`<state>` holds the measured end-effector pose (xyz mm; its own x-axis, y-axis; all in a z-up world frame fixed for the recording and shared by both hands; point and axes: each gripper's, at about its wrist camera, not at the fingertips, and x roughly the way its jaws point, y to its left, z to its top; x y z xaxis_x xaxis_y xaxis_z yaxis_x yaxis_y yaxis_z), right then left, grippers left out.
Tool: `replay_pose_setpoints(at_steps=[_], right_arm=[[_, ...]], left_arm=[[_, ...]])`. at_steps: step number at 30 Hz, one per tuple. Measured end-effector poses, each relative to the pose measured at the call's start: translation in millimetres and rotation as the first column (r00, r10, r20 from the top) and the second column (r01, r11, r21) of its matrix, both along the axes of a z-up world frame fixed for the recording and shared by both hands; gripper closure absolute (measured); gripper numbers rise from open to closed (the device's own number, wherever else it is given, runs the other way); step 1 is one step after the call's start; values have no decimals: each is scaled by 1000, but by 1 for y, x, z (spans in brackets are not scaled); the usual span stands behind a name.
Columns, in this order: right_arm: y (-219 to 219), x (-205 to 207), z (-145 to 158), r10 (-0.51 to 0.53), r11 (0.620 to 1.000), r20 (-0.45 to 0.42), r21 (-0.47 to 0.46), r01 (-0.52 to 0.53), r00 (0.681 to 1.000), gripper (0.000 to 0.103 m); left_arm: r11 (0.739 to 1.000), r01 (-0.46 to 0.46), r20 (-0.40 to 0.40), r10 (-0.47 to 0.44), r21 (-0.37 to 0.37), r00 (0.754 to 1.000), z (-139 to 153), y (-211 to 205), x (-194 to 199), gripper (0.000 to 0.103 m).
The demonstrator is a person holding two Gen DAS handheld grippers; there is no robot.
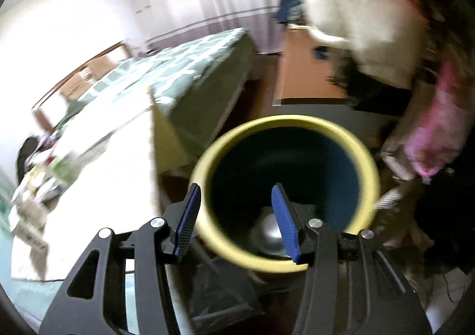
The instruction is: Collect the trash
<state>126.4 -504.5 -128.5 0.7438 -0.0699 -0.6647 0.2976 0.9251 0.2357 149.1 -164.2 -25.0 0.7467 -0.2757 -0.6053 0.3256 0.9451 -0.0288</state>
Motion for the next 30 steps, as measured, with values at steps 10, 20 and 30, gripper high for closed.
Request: replay_pose_setpoints(at_steps=[10, 20, 30], right_arm=[[129, 67, 29, 341, 940, 18, -20, -341, 940, 55], [193, 158, 65, 361, 933, 36, -22, -360, 932, 55], [199, 239, 44, 256, 966, -67, 57, -252, 964, 55]], left_arm=[[968, -250, 22, 251, -20, 968, -5, 133, -21, 7], [968, -247, -29, 246, -46, 969, -31, 147, -3, 7], [957, -287, -19, 287, -49, 958, -36, 168, 0, 7]])
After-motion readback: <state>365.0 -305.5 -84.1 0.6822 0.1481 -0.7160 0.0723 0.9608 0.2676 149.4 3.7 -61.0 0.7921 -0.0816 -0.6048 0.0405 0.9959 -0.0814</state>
